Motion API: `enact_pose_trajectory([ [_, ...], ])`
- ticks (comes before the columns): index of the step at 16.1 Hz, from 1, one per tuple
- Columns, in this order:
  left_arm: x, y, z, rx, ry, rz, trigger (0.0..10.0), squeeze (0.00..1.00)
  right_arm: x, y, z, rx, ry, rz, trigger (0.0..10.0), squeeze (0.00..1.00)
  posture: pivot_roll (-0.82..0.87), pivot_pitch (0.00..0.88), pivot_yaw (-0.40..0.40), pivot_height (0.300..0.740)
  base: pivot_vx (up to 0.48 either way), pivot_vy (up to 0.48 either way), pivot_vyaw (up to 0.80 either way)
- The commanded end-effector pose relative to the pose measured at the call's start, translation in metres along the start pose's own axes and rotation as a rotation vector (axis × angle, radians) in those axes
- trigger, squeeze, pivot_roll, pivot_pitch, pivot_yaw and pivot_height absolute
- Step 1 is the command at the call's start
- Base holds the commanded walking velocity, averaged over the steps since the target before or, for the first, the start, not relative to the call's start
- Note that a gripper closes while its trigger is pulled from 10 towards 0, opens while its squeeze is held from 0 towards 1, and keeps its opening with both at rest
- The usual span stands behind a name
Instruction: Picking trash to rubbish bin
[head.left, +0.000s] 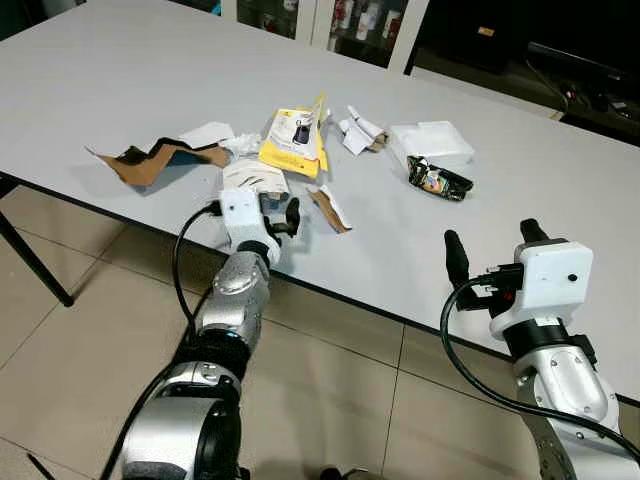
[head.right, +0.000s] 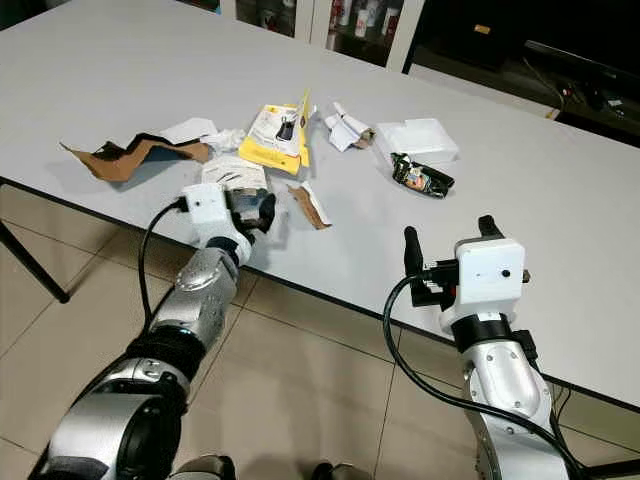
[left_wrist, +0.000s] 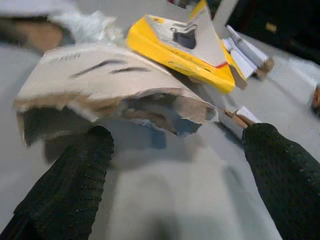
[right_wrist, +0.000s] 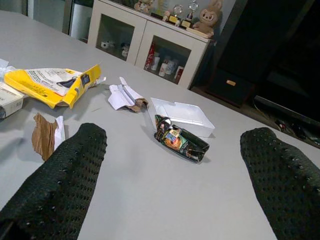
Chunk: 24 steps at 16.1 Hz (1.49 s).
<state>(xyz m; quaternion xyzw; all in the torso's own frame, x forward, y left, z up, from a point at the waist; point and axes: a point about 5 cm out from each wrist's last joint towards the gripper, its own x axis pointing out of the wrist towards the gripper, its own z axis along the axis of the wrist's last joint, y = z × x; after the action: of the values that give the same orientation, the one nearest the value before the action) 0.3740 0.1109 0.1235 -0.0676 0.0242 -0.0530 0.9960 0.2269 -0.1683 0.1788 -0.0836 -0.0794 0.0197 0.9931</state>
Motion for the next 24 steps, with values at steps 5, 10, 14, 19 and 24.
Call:
enact_pose_trajectory([
  [5,-0.003,0.014,-0.001,0.295,-0.004,-0.037,10.0,0.00,0.001,0.002,-0.003,0.014,0.011,-0.014,10.0,0.00,0.08,0.119,-0.129,0.740,0.000,0.000,0.00],
  [10,0.000,0.027,0.012,0.590,-0.035,-0.066,10.0,0.00,0.003,0.005,-0.008,0.036,0.014,-0.025,10.0,0.00,0.10,0.123,-0.109,0.740,0.000,0.000,0.00],
  [14,0.000,0.030,0.027,0.757,-0.108,-0.099,10.0,0.00,0.004,0.006,-0.009,0.043,0.011,-0.030,10.0,0.00,0.11,0.121,-0.101,0.740,0.000,0.000,0.00],
  [19,-0.004,0.029,0.032,0.823,-0.153,-0.142,10.0,0.00,0.005,0.006,-0.011,0.047,0.008,-0.032,10.0,0.00,0.14,0.116,-0.095,0.740,0.000,0.000,0.00],
  [24,-0.002,0.030,0.031,0.907,-0.142,-0.180,10.0,0.00,0.009,0.009,-0.012,0.052,-0.001,-0.022,10.0,0.00,0.14,0.112,-0.096,0.740,0.000,0.000,0.00],
])
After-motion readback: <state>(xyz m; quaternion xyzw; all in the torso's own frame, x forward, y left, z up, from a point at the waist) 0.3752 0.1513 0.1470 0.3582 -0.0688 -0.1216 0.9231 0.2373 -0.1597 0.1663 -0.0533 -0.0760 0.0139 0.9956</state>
